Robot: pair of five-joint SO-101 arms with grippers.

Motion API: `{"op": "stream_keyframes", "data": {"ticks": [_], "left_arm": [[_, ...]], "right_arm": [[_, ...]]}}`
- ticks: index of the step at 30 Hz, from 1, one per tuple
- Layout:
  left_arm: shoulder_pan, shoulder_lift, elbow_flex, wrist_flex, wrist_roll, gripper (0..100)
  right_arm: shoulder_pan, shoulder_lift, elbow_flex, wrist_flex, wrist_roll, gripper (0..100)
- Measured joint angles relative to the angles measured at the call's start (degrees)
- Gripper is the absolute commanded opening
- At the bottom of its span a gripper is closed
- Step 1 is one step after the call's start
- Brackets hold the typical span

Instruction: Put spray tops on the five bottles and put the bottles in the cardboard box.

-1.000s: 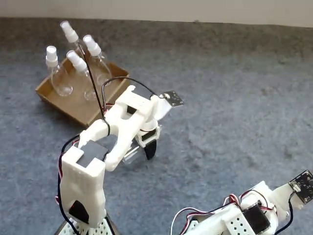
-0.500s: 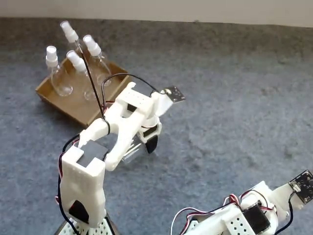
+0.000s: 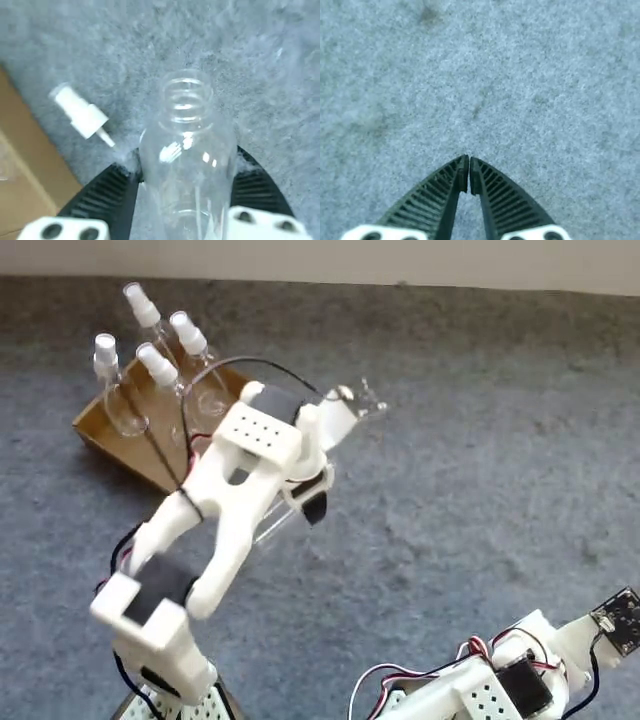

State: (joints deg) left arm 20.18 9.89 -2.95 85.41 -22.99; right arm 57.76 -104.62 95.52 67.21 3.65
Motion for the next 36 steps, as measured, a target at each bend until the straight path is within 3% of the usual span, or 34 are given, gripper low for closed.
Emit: {"op": "stream_keyframes", "data": {"ticks": [10,17,22,30,36], "left_arm": [[0.0,-15.9,0.0,4.6,0.0,19],[-0.6,-28.2,0.0,10.4,0.0,19],[-7.7,-36.5,1.1,12.0,0.0,19],[-16.1,-52.5,18.6,10.7,0.0,19],[-19.8,-67.3,31.3,4.6,-0.1,19]], "right_arm": [[-1.3,0.0,0.0,0.0,0.0,0.5],[-14.2,0.0,0.0,-3.6,0.0,0.5],[-23.8,0.0,0.0,-8.5,0.0,0.5],[-41.5,0.0,0.0,-10.7,0.3,0.5],[-53.7,0.0,0.0,-10.7,10.9,0.5]]}}
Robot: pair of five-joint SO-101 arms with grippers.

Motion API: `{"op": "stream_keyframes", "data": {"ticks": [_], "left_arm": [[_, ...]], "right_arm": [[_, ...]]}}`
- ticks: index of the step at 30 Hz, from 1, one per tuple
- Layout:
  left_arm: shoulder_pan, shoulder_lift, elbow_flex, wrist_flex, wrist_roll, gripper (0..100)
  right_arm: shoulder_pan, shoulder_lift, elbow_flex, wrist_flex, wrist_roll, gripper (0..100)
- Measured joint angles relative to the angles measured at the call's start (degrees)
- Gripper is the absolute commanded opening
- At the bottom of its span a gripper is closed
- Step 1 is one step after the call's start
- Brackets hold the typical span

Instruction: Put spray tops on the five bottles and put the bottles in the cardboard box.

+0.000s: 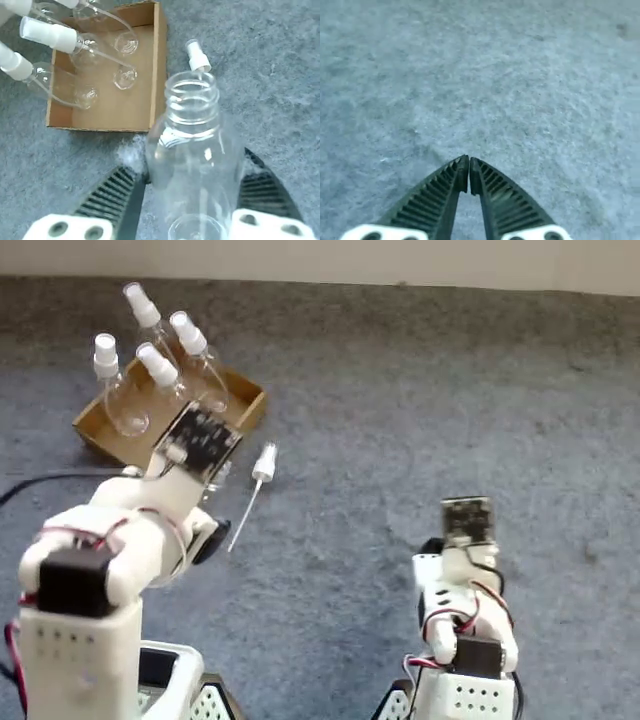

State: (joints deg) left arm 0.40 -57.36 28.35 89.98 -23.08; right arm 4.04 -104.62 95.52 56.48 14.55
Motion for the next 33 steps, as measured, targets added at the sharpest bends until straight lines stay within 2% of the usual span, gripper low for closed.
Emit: {"op": "stream_keyframes", "data": {"ticks": [5,8,13,17,21,27,33], "left_arm": [[-3.9,-6.1,7.0,-3.4,0.0,19],[-5.5,-6.8,10.5,-5.9,0.3,19],[-6.5,-6.9,12.7,-8.9,10.7,19],[-6.5,-6.9,14.5,-10.6,12.4,19],[-4.8,-9.0,16.2,-10.7,12.6,19],[-5.0,-19.7,21.9,-13.2,12.6,19],[-5.0,-28.5,30.0,-16.8,12.6,19]], "right_arm": [[-5.7,0.0,0.0,0.0,1.1,1.8],[-6.3,0.0,-0.2,0.3,1.1,5.0],[-6.7,-0.1,-9.1,5.0,1.2,6.3],[-6.9,1.1,-17.3,7.9,1.3,6.3],[-6.9,10.8,-25.5,8.7,1.3,6.3],[-7.3,32.2,-36.9,8.7,-0.5,6.3],[-16.8,51.1,-46.4,8.7,-8.3,6.5]]}}
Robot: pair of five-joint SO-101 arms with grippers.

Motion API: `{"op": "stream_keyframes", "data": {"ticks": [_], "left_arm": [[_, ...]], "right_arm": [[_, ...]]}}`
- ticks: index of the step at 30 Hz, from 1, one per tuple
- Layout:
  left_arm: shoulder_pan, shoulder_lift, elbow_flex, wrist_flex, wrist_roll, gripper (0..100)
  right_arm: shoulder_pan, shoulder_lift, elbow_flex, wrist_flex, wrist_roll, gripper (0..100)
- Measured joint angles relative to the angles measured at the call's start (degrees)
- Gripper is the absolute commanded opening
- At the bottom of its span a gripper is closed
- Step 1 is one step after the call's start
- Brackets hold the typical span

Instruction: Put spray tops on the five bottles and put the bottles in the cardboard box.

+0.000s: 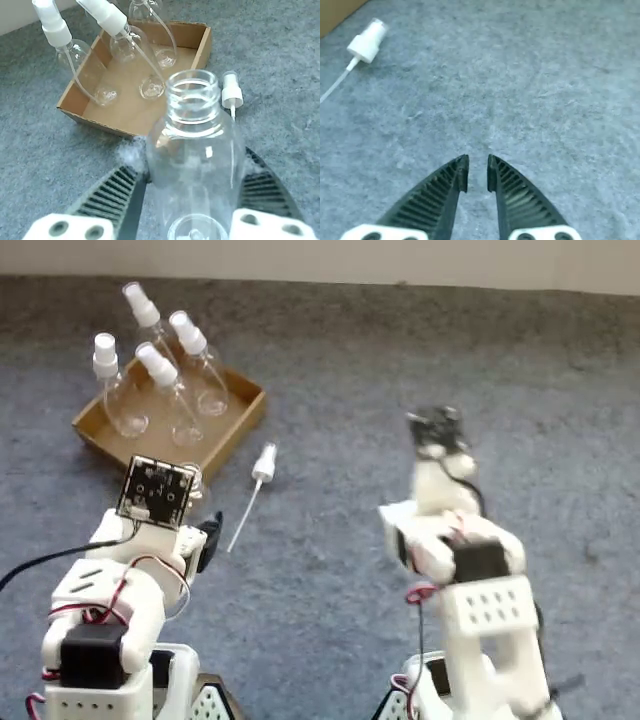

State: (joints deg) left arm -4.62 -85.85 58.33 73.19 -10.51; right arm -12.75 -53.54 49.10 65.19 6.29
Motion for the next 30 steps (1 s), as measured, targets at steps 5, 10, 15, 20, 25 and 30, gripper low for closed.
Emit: {"op": "stream_keyframes", "data": {"ticks": [5,10,15,20,25,30], "left_arm": [[0.0,-4.4,6.2,-2.1,0.0,19],[0.0,-10.1,9.8,-2.1,0.0,19],[-3.0,-16.4,12.7,-2.4,0.0,19],[-5.8,-18.4,13.9,-2.4,0.0,19],[-9.7,-18.7,14.9,-5.1,0.4,19],[-18.1,-18.5,19.3,-11.7,8.8,19]], "right_arm": [[-9.2,13.4,-8.4,0.0,-4.7,6.7],[-14.1,26.4,-18.7,0.0,-8.2,6.7],[-17.8,40.3,-29.5,0.0,-14.2,6.7],[-20.7,53.7,-40.7,0.0,-19.7,6.7],[-21.5,66.7,-52.9,-0.1,-24.5,6.7],[-21.5,78.6,-65.2,-0.1,-29.5,7.4]]}}
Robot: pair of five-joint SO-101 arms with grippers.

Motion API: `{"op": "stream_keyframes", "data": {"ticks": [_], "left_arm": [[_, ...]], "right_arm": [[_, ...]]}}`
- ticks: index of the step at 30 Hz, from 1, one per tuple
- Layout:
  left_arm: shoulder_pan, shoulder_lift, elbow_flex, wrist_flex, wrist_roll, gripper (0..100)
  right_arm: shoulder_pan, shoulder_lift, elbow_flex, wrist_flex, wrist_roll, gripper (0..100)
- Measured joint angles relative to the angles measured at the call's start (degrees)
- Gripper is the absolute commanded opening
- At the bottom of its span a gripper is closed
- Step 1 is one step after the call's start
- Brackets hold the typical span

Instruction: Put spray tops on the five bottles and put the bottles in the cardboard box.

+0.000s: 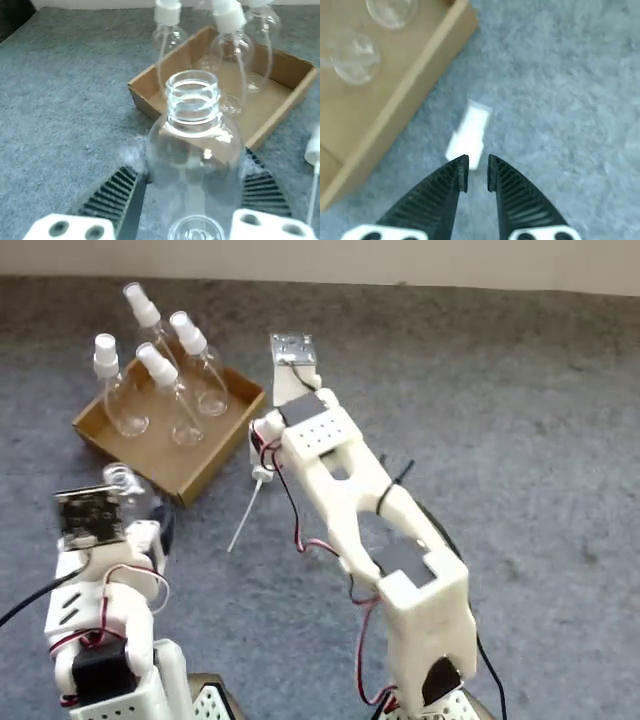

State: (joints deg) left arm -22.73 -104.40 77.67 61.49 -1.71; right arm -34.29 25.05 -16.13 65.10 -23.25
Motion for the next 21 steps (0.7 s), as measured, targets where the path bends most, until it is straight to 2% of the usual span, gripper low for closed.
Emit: {"op": "stream_keyframes", "data": {"ticks": [6,13,15,21], "left_arm": [[-3.0,0.1,1.7,-3.3,2.5,19],[-3.0,0.1,1.7,-3.7,2.5,19],[-3.0,0.1,1.7,-3.7,2.5,19],[-3.0,0.1,1.7,-3.7,2.5,19]], "right_arm": [[-0.2,12.1,-13.8,0.0,-3.1,18.8],[-1.5,20.9,-21.6,0.0,-3.3,18.7],[-1.8,22.2,-21.9,0.0,-3.3,16.7],[-2.1,24.2,-24.1,4.6,-3.3,1.9]]}}
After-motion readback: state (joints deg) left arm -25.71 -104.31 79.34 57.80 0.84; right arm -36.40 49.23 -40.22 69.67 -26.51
